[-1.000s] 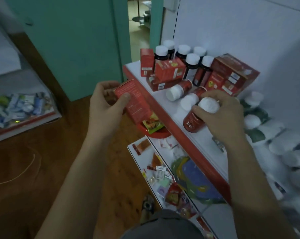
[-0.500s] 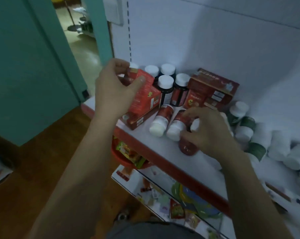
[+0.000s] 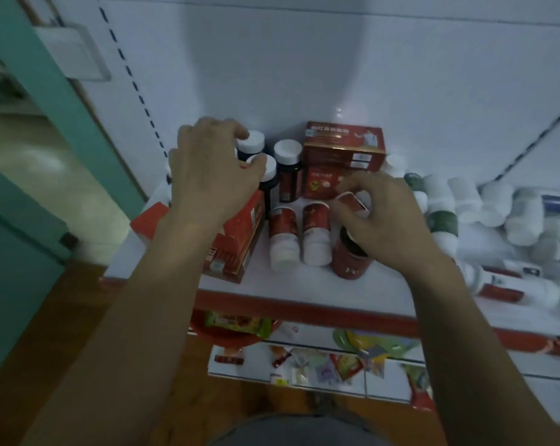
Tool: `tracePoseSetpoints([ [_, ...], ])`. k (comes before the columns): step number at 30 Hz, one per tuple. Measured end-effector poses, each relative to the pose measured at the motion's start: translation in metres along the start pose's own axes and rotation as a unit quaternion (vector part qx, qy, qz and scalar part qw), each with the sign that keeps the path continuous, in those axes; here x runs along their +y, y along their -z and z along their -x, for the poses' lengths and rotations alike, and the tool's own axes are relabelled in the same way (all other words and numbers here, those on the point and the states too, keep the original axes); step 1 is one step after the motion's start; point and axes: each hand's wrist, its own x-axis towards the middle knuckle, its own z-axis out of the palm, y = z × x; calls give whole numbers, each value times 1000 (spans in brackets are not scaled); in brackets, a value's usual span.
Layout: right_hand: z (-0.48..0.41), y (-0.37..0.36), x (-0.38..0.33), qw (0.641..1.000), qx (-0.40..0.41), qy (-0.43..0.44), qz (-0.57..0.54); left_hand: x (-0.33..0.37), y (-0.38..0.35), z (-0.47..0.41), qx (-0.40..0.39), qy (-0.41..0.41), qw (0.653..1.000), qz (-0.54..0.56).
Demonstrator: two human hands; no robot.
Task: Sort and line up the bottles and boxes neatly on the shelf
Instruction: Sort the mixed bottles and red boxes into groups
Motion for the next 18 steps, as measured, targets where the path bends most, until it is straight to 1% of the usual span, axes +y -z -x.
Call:
tracePoseSetpoints([
  [2,5,6,2,1000,10,-6,0,16,1,-2,-17,-65,998,19],
  [4,11,19,10,1000,16,-18,12,37,-5,-2,-53,-132,989,34],
  [7,26,43,31,998,18,-49,39,71,-21,0,-114,-193,974,24],
  [10,49,72,57,992,-21,-95,76,104,-45,-1,-147,-230,962,-9],
  [13,84,107,92,977,-57,-167,122,145,-70,2,-189,-249,949,-32],
  [16,125,149,132,961,-69,-214,159,198,-96,14,-254,-255,931,-55],
  [18,151,178,159,954,-69,-241,165,240,-114,26,-265,-272,924,-52],
])
